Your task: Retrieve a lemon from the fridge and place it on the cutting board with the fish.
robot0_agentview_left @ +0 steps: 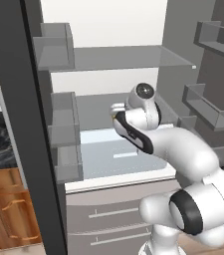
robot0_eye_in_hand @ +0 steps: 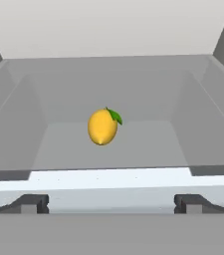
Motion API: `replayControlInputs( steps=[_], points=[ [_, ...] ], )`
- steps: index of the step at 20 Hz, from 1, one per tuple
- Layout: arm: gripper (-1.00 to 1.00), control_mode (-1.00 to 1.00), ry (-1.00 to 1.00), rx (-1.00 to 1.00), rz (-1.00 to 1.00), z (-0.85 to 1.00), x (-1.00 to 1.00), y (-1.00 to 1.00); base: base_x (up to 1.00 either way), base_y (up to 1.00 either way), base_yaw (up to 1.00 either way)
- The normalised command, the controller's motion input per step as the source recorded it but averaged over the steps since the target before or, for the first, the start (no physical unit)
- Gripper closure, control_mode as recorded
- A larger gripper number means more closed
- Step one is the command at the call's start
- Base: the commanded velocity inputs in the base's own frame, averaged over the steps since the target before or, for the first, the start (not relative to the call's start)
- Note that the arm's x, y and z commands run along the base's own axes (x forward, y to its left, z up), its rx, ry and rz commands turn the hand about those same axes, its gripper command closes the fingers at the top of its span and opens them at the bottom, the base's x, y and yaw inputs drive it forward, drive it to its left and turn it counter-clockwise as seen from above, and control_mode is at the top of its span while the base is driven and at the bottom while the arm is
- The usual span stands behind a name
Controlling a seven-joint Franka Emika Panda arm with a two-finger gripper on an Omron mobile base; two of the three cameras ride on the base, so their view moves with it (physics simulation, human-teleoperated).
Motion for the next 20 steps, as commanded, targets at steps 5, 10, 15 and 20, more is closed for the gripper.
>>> replayControlInputs(
  steps=[5,10,15,20],
  points=[
    [-1.0,-1.0,0.0,0.0,0.0,-0.09,0.4,0.06,0.0,0.0,0.0],
    [-1.0,-1.0,0.0,0.0,0.0,-0.16,0.45,0.05,0.0,0.0,0.0],
    [-1.0,-1.0,0.0,0.0,0.0,-0.23,0.43,0.07,0.0,0.0,0.0],
    [-1.0,-1.0,0.01,0.0,0.0,-0.21,0.23,0.03,0.0,0.0,0.0]
  ],
)
